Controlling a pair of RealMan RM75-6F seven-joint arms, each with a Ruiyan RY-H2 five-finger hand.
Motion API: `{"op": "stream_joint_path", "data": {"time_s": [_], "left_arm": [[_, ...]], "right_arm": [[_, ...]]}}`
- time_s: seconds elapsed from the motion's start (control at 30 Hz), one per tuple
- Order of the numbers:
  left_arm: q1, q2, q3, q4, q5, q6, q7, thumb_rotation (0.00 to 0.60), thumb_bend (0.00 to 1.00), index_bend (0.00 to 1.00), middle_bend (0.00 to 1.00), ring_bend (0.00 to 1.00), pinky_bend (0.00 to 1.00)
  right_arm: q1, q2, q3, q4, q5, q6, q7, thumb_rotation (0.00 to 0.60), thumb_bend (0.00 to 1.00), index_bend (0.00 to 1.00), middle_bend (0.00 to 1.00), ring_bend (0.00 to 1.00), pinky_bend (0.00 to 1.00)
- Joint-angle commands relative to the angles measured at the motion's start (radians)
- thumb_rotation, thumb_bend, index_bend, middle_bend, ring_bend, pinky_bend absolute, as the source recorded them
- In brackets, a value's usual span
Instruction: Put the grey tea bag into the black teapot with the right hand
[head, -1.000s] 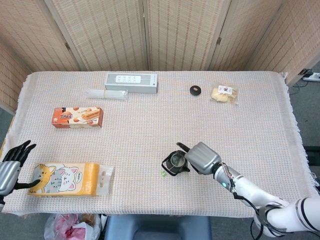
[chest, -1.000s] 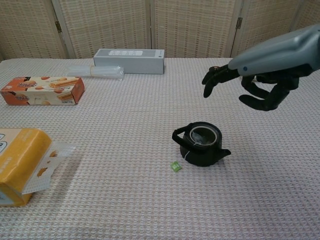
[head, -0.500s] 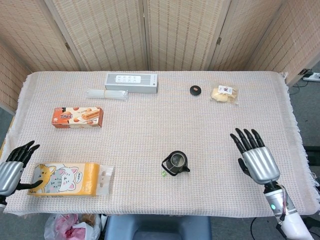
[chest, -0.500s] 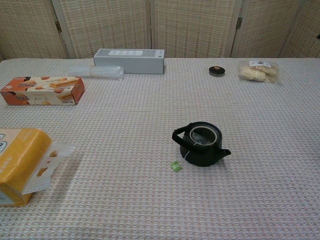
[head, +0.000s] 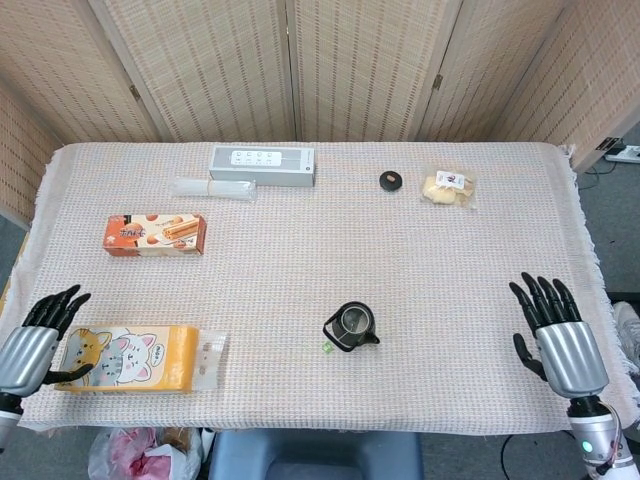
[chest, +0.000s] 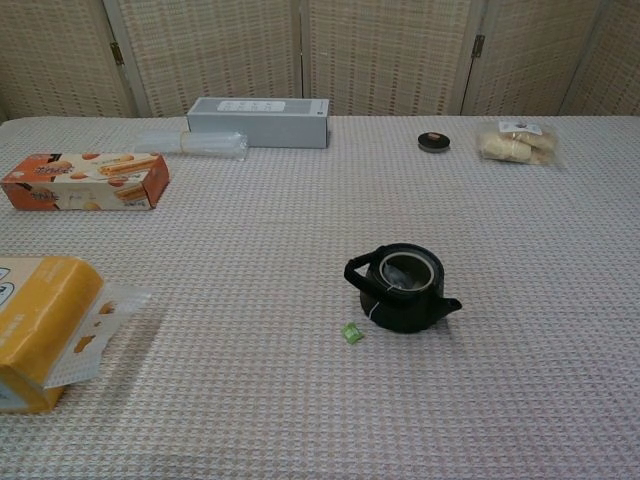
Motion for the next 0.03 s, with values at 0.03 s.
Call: {"op": "stream_joint_path", "data": {"time_s": [0.03], "left_arm": [[-0.005,-0.008,-0.006,-0.005,-0.02,-0.014,0.027,0.6,0.14,0.0,0.0,0.0,0.09]], "right_arm": [[-0.017,0.023,0.025,0.001,-0.009,-0.037,0.038,0.6,0.39,0.0,0.0,0.0,0.0]]}}
